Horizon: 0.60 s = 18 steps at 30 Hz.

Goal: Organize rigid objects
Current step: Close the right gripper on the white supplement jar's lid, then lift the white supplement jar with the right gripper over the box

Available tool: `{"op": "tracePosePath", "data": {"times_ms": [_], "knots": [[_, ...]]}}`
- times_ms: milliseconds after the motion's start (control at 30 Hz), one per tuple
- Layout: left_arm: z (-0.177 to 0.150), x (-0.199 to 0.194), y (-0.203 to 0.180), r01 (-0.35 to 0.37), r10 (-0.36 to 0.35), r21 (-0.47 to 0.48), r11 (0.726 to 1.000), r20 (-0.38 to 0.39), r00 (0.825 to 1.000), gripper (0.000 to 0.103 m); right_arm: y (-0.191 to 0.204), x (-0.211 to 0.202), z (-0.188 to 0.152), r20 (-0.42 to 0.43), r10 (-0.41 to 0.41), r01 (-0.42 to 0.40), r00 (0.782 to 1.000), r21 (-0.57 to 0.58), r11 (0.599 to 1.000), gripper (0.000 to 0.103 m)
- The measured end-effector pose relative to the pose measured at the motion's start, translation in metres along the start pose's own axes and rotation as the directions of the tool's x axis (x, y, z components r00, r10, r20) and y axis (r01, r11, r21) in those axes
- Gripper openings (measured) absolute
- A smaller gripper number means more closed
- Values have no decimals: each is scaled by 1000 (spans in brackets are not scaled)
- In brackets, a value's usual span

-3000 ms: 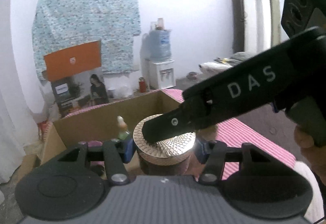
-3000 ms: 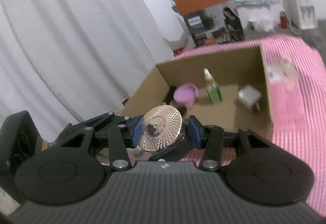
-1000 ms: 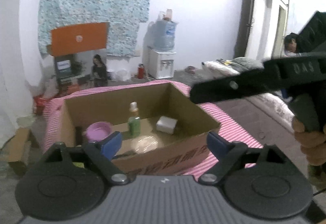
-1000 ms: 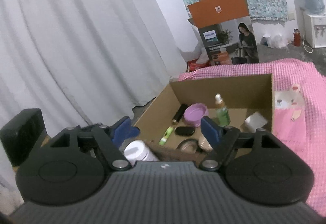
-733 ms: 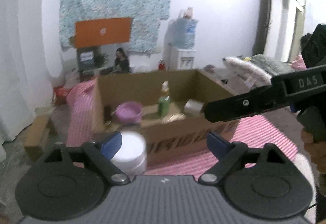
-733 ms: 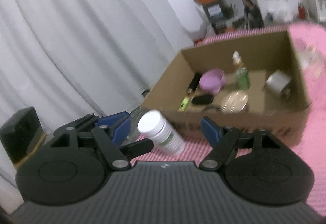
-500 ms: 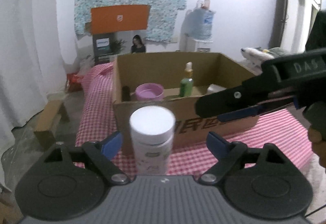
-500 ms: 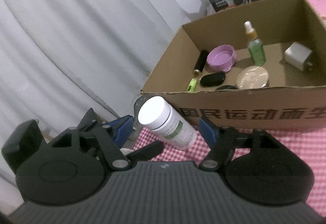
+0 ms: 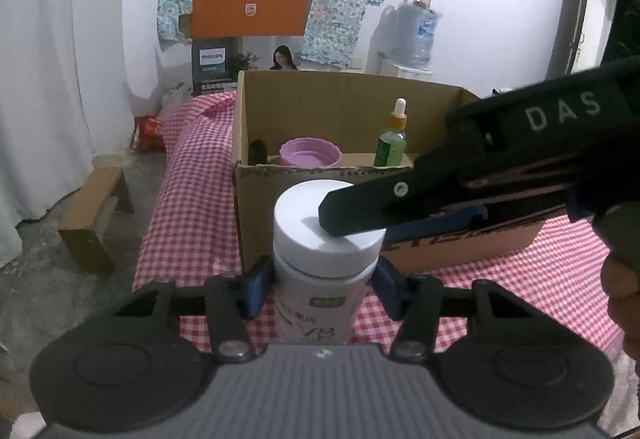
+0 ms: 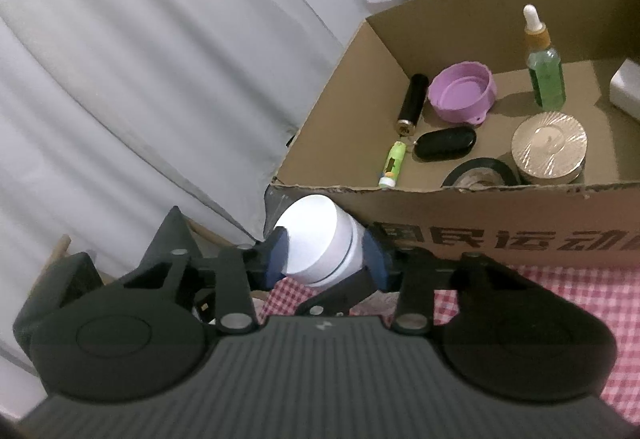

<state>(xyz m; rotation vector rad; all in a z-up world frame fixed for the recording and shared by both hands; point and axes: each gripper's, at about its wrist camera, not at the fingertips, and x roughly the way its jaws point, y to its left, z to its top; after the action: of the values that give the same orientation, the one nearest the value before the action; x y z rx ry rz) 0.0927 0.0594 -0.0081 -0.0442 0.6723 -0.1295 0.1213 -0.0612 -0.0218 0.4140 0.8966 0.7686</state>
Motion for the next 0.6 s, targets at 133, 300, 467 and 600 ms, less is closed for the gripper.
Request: {"op": "tracePosePath", "data": {"times_ms": [133,300,467,600], "knots": [[-1,1,-6,6,-6,0,1000,-4,1000,55,-4,-4,-1,1,-2,2,1000,10,1000,38],[0,4,-25,45,-44,21,999,-17,999,55,-12,-24,-5,6,-31,31,999,23,999,38],[1,8,-52,106,-105,46,993,-29,994,55,-28,-55,-9,28,-83,81,996,57,995,39],[0,12,-73,158,-155,73,985,-42,987,55,-40,-81,-15,52,-131,126,990,89,988,40]]}}
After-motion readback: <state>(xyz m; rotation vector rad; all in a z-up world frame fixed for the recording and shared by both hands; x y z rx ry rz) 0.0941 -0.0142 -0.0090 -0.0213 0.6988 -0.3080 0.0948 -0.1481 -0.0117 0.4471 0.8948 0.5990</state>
